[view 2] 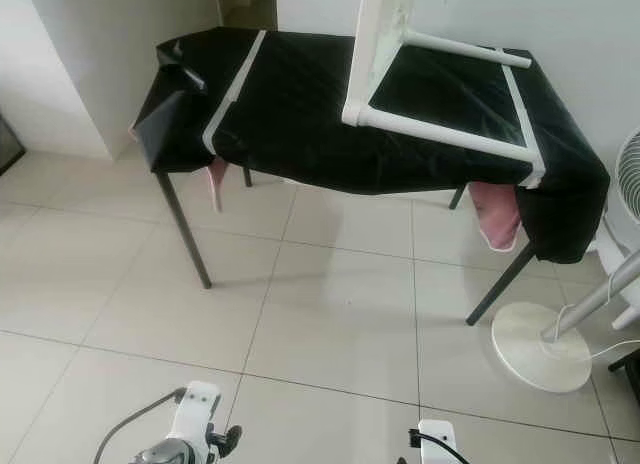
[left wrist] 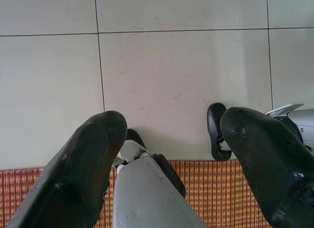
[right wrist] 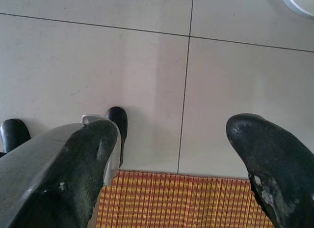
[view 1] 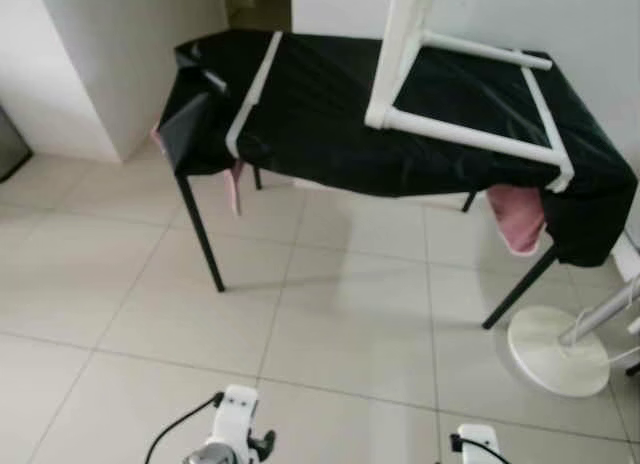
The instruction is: Building children table
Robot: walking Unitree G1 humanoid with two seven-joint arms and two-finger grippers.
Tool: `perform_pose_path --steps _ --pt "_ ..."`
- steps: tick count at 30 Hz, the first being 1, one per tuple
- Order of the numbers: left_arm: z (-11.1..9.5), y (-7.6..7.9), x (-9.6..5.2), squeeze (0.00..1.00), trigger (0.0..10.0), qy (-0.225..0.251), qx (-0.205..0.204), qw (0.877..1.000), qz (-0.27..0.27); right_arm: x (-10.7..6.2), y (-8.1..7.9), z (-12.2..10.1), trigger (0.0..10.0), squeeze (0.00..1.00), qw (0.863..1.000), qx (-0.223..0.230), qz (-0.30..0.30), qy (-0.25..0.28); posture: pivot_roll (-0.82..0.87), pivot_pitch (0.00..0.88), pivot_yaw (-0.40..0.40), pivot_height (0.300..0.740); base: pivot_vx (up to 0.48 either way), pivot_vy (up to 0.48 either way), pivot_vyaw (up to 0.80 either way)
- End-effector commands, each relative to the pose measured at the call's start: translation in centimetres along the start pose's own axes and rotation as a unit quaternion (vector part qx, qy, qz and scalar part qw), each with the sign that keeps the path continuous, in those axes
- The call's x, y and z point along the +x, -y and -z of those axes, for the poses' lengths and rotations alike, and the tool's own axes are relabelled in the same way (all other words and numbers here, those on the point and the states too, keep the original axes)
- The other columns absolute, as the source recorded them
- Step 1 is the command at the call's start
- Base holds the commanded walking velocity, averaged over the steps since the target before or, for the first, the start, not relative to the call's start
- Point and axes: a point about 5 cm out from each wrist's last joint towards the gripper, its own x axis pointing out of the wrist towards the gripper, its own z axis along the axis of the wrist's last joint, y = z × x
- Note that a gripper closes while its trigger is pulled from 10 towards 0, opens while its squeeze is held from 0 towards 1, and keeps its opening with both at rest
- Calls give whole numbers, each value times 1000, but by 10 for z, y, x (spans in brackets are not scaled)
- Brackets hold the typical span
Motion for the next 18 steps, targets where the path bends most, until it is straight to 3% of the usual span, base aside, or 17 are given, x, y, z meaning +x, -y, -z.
perform_pose_path --steps 1,18 --pt "6 -3 -1 0 10000 -14 -3 999 -36 -2 2 9 10000 0 1000 -1 -1 -18 10 0 -44 740 0 0 0" --pt "8 -6 -2 0 10000 -19 -6 999 -42 -3 2 10 10000 0 1000 -4 -2 -19 4 0 -43 740 0 0 0"
